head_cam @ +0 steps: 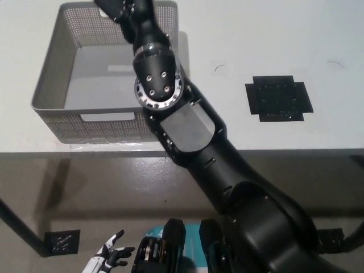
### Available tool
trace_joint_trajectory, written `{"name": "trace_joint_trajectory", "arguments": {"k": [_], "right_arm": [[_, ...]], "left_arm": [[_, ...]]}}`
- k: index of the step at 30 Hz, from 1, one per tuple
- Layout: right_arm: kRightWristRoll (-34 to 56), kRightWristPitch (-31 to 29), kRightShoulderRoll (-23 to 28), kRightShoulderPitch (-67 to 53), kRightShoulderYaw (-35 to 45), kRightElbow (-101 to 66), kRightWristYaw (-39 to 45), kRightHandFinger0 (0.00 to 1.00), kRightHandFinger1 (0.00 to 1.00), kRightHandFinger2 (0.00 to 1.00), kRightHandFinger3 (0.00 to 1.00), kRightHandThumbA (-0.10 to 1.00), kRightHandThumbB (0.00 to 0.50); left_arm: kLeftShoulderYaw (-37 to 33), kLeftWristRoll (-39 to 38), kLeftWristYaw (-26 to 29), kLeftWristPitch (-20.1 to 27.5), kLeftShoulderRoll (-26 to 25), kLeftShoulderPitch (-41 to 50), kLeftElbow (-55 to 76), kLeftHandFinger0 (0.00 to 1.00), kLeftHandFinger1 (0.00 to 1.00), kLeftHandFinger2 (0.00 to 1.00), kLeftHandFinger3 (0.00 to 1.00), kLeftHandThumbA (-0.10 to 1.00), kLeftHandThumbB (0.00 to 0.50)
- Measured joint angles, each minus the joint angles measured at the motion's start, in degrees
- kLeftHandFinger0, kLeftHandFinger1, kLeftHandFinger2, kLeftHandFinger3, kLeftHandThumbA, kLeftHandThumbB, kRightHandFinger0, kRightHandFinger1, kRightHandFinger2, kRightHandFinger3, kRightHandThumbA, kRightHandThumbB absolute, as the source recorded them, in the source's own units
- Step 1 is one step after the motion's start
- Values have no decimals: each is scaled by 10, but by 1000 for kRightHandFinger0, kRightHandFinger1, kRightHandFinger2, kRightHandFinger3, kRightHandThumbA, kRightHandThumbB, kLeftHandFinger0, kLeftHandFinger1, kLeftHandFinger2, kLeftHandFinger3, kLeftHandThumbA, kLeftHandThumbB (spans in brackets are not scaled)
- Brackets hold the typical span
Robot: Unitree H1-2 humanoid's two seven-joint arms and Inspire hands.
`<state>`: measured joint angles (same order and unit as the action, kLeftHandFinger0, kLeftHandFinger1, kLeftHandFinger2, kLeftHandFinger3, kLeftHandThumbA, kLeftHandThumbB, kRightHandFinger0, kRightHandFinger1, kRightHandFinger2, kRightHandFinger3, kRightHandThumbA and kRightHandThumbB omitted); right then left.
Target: Use the right hand to pick up a electric screw driver and put it into a container on the left side
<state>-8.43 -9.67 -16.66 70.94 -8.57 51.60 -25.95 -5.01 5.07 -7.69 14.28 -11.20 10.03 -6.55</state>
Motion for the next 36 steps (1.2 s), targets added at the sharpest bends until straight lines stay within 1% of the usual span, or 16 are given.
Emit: {"name": "trace_joint_trajectory", "arguments": {"k": [2,3,6,8,9,14,17,19,22,23,26,29,32,34,35,36], "right_arm": [[-4,0,-3,-4,-1,14,0,0,243,669,770,-100,110],[-5,0,-4,-4,0,19,0,0,245,693,761,-100,111],[-7,-8,-5,-5,1,73,0,0,250,713,721,-100,113],[-7,-13,-5,-8,2,108,0,0,294,755,776,-100,115],[-7,-14,-5,-10,3,127,0,0,306,755,797,-100,110],[-6,-22,-5,-19,8,195,0,0,305,767,802,-100,103],[-6,-27,-4,-20,12,220,1,0,284,775,729,-100,119],[-6,-32,-3,-19,13,224,2,0,271,764,716,-100,130],[-6,-37,-2,-19,14,227,3,0,275,771,757,-100,131],[-6,-39,-2,-19,14,228,3,0,273,775,766,-100,118],[-6,-40,-1,-19,15,228,4,0,282,782,783,-100,118],[-5,-41,2,-19,19,228,6,0,282,784,678,-100,146],[-4,-41,7,-19,25,228,11,0,313,804,685,-100,163],[-1,-41,10,-19,31,228,16,41,392,837,712,-88,161],[2,-41,12,-20,34,227,18,184,486,833,731,26,161],[3,-41,13,-20,35,227,19,219,482,753,653,66,162]], "left_arm": [[0,0,0,0,-2,-1,0,781,786,775,1000,984,24],[-1,0,0,0,-3,-1,0,804,794,782,1000,988,35],[-2,0,-1,0,-5,-5,0,794,784,779,1000,985,35],[-3,0,-1,0,-5,-6,1,794,780,772,1000,964,64],[-3,0,-1,0,-5,-5,1,793,779,770,1000,959,64],[-4,0,-1,0,-5,-6,2,788,783,766,998,960,51],[-5,0,-1,-3,-5,-6,8,788,781,771,1000,971,46],[-6,0,-1,-4,-5,-7,12,779,769,771,999,970,43],[-8,1,-1,-5,-5,-7,15,764,755,766,991,958,34],[-9,1,-1,-5,-5,-7,15,763,754,765,989,972,50],[-11,4,-2,-5,-5,-7,15,758,748,762,977,977,56],[-14,4,-2,-7,-5,-7,15,749,737,754,963,979,59],[-17,6,-3,-7,-5,-7,15,731,719,741,944,984,67],[-19,7,-4,-7,-5,-7,14,722,709,733,936,980,71],[-20,8,-5,-6,-5,-8,13,713,703,730,930,978,75],[-21,8,-5,-6,-5,-8,12,710,702,729,928,977,75]]}}
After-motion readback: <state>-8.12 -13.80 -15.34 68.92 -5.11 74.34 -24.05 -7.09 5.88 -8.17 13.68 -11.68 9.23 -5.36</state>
